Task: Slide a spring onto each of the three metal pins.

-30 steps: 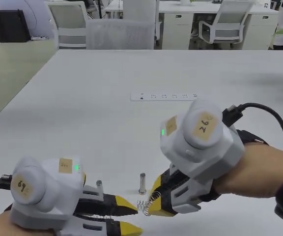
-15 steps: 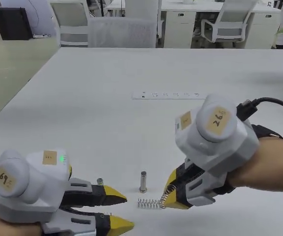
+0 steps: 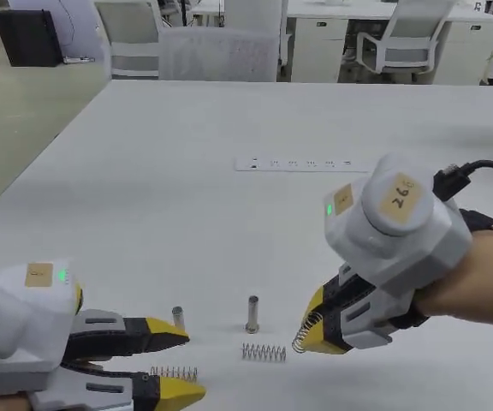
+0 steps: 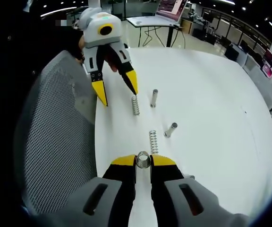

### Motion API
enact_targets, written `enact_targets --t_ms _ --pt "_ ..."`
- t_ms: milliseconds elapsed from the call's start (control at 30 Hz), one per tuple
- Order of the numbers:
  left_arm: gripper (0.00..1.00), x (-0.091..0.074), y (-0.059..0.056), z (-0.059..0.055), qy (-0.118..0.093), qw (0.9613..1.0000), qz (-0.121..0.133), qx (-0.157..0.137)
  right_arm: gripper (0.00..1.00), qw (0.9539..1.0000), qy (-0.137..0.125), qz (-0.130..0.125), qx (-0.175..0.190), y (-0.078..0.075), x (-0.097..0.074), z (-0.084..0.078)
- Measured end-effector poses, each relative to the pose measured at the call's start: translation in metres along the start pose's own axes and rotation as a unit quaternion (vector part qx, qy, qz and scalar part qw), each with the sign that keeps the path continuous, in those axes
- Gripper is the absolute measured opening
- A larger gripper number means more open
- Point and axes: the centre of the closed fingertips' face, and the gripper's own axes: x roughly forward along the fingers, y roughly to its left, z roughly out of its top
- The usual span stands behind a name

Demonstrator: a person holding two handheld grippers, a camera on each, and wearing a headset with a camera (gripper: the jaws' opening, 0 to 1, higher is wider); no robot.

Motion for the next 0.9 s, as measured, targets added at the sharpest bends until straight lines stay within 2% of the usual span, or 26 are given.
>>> enact_targets --t_ms 233,533,900 --pt "0.32 -0.008 0.005 -0.005 -0.013 0.9995 0.02 -0.022 0.08 1.0 0.005 -0.004 0.004 -0.004 -0.004 -0.006" --pt "0.36 -0.009 0.007 -0.005 -0.031 0.9978 0.04 -0.043 0.08 0.9998 0.011 -0.013 0.009 -0.016 -0.015 -0.014" --pt "0.39 -0.009 0.006 -0.007 -0.036 0.9967 0.052 -0.051 0.08 0.9988 0.027 -0.038 0.017 -0.039 -0.036 -0.027"
